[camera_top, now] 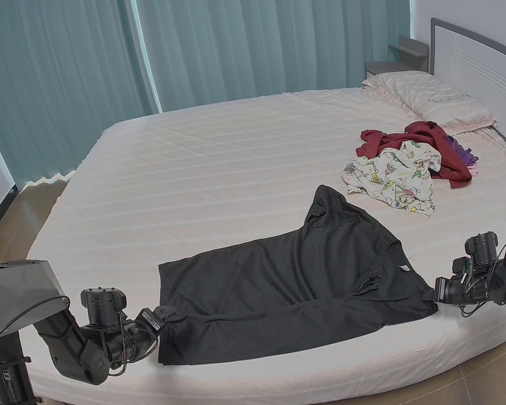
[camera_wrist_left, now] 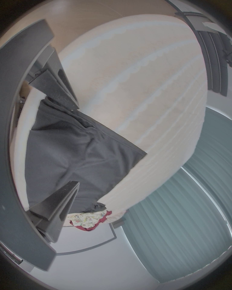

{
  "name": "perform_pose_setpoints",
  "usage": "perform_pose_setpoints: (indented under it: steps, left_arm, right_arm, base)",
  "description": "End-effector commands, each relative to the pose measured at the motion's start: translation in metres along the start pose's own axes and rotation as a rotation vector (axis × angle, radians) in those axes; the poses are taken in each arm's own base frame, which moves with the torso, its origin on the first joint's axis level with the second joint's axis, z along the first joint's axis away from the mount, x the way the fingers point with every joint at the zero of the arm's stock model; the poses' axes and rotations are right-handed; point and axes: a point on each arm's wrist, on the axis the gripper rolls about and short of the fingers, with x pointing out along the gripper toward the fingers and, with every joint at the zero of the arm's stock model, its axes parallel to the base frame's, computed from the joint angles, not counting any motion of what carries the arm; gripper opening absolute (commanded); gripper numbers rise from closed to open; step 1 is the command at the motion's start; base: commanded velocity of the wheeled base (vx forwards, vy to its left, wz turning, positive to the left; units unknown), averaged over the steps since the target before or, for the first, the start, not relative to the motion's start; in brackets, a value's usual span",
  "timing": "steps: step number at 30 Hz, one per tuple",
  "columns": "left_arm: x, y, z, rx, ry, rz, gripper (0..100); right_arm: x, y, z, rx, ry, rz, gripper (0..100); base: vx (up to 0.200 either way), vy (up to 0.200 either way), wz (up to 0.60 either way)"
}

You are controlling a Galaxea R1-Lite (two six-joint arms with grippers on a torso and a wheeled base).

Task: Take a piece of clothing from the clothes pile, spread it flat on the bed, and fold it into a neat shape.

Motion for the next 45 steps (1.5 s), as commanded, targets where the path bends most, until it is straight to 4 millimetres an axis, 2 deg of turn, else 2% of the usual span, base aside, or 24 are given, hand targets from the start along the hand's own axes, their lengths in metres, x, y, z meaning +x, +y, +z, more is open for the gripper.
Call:
perform_pose_setpoints:
  steps: [1, 8, 19, 23, 25, 32, 40, 44, 45]
  left_arm:
    - [0.009, 0.006, -0.004, 0.004, -0.02, -0.022, 100]
    - [0.006, 0.009, -0.008, 0.007, -0.03, -0.036, 100]
    - [0.023, -0.007, 0.009, 0.036, -0.084, -0.104, 100]
    - [0.035, -0.008, 0.011, 0.183, -0.092, -0.07, 100]
    - [0.037, -0.009, 0.012, 0.197, -0.106, -0.071, 100]
    - [0.048, -0.013, -0.001, 0.225, -0.08, -0.071, 100]
    - [0.064, -0.008, -0.009, 0.232, -0.147, -0.039, 100]
    - [0.065, -0.009, -0.014, 0.244, -0.138, -0.044, 100]
    - [0.065, -0.009, -0.014, 0.244, -0.138, -0.044, 0]
  right_arm:
    - [0.002, 0.001, 0.001, 0.003, -0.008, 0.01, 0]
    - [0.002, 0.001, -0.001, 0.006, -0.01, 0.012, 0]
    - [0.003, 0.0, -0.003, 0.008, -0.005, 0.007, 0]
    - [0.003, 0.0, -0.003, 0.006, -0.003, 0.007, 0]
    - [0.004, 0.001, -0.004, 0.003, 0.0, 0.008, 0]
    - [0.004, 0.003, -0.005, -0.003, 0.005, 0.009, 0]
    - [0.005, 0.002, -0.007, -0.007, 0.01, 0.006, 0]
    - [0.005, 0.002, -0.007, -0.007, 0.01, 0.006, 0]
    - [0.005, 0.002, -0.007, -0.007, 0.01, 0.006, 0]
  base:
    - [0.0, 0.0, 0.0]
    - [0.0, 0.0, 0.0]
    - [0.0, 0.0, 0.0]
    - [0.0, 0.0, 0.0]
    - [0.0, 0.0, 0.0]
    - [0.0, 0.0, 0.0]
    - [0.0, 0.0, 0.0]
    - [0.0, 0.0, 0.0]
    - [0.0, 0.0, 0.0]
